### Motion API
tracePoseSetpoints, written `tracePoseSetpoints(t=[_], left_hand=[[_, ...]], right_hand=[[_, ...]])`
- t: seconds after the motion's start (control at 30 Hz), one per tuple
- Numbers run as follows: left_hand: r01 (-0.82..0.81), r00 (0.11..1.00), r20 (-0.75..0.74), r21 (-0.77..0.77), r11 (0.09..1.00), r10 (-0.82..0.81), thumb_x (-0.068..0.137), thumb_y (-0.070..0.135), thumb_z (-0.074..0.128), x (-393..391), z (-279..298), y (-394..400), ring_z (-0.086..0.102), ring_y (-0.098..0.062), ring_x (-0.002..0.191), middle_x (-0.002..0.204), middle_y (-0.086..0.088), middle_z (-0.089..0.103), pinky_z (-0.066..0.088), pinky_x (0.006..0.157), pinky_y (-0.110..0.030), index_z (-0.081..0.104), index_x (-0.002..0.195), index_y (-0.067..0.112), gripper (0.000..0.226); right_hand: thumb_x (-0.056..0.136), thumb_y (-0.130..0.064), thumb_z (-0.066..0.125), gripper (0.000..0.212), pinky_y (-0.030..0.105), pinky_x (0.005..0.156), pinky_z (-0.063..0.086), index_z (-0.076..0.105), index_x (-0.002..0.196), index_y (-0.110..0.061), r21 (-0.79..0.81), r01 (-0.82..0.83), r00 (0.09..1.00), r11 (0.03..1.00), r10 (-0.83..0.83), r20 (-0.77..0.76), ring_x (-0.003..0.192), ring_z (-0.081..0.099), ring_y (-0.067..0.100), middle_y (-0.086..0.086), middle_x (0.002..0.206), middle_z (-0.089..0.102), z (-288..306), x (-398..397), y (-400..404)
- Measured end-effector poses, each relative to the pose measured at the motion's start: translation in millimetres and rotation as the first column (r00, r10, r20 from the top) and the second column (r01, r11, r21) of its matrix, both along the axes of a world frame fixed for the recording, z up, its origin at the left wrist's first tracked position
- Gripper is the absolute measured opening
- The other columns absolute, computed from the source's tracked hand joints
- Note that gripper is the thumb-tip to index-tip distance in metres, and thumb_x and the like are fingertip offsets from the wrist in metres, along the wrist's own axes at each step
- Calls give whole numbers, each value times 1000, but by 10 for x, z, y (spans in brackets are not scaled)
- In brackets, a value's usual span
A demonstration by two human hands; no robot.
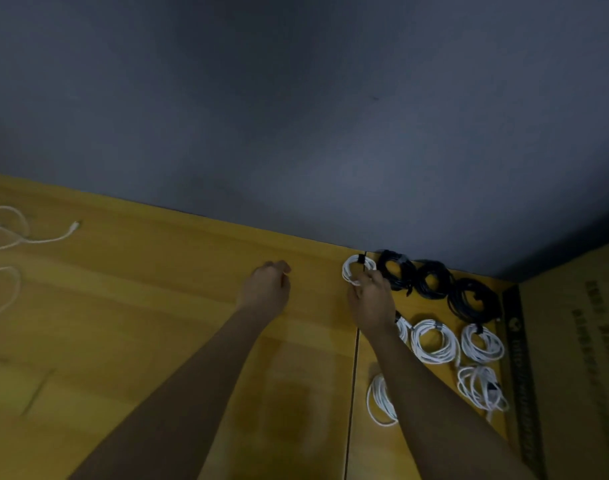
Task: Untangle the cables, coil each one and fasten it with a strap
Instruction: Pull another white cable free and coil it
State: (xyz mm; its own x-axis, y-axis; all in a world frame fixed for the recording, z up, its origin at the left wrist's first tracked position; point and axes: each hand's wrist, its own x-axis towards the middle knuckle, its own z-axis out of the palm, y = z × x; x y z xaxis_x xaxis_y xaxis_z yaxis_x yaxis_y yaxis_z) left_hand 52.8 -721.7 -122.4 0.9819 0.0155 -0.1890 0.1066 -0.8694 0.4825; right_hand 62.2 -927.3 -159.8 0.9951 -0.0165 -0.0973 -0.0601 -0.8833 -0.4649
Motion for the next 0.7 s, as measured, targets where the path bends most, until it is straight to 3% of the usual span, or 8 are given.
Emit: tracePoseSetpoints(t=[0.1,0.27,0.47,0.7], left_hand=[[-55,996,70,67,996,50,101,22,41,-261,250,138,57,-27,105,118,-8,61,50,83,-40,57,124,13,29],[-140,983,151,235,962,106,101,27,41,-764,633,757,56,-26,107,116,-6,62,48,85,-39,56,123,14,30],[-406,910,181,212,889,373,97,30,46,-1204,1041,1839,56,-29,111,118,-6,62,46,88,-40,55,125,16,32],[-542,838,207,209,814,505,96,31,49,-1343,1050,3423,57,-30,111,119,-7,61,47,87,-39,55,122,16,31]], right_hand=[[98,-17,50,30,41,96,41,60,124,-8,26,-97,995,995,97,-7,124,41,31,11,132,49,131,-189,93],[98,-20,50,30,35,91,43,58,125,-10,48,-231,973,972,231,-9,119,46,27,7,128,50,408,-470,502],[99,-22,50,27,33,89,41,58,124,-15,99,-376,927,921,374,36,122,43,23,1,127,49,676,-586,1506],[97,-18,51,26,30,77,46,60,122,-17,128,-530,848,838,523,90,112,49,19,-1,123,50,760,-492,3197]])
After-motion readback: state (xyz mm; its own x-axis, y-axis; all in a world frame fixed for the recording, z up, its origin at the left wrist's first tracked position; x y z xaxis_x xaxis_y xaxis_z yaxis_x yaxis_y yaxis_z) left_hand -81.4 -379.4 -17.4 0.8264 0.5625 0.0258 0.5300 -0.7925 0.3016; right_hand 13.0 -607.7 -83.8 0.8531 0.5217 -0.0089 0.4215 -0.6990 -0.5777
